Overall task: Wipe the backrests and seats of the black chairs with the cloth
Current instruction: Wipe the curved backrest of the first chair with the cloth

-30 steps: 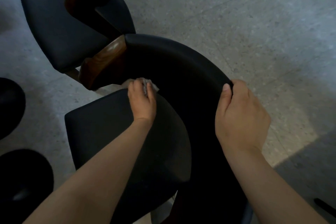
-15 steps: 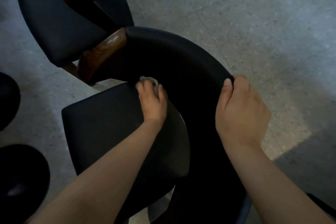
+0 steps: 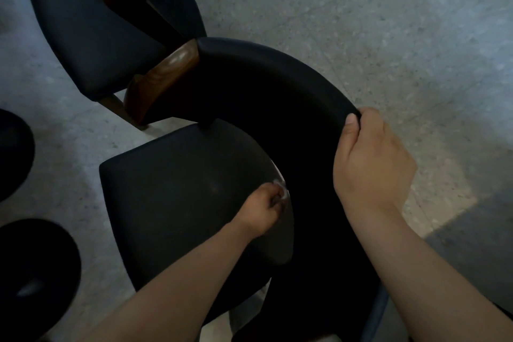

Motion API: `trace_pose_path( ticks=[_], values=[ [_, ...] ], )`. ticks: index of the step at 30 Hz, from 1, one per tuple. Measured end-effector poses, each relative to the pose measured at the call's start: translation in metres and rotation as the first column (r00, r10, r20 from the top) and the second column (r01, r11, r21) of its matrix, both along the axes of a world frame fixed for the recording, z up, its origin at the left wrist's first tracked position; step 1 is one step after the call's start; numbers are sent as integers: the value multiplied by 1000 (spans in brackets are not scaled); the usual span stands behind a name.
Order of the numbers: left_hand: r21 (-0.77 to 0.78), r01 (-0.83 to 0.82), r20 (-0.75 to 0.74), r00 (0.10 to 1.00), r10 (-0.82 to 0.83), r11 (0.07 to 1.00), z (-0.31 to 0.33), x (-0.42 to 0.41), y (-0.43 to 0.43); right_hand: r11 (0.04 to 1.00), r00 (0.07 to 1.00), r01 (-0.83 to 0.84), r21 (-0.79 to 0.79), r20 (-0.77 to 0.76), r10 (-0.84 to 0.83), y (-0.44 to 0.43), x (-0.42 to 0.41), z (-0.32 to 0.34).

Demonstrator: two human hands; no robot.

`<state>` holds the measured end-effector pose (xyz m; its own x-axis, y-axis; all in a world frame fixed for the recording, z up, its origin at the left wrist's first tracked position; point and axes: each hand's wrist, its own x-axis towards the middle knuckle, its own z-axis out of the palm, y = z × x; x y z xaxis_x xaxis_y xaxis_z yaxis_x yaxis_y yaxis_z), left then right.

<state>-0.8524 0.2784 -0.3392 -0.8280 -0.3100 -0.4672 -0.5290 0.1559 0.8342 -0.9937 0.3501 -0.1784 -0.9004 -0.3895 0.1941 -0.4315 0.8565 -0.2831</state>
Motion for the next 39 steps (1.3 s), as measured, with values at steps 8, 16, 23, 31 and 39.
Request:
trace_pose_path(
  ticks=[8,16,23,31,39],
  values=[
    [-168,-228,-165,966,201,959,25,-19,-17,1000,1000,15,20,-4,-15,-1,0,1],
    [-84,14,16,1000,-13,996,55,4,-43,1000,1000,2,-2,29,-2,-1,2,6],
    [-279,-41,-60,998,25,959,132,19,-93,998,989,-31,-60,146,40,4,-2,14],
    [-835,-178,-210,978,-3,521,172,-19,-174,965,972,-181,-188,114,204,-27,26,36],
    [-949,-59,-32,995,93,310,124,-1,-219,951,931,-239,-195,233,281,-50,49,14]
  ],
)
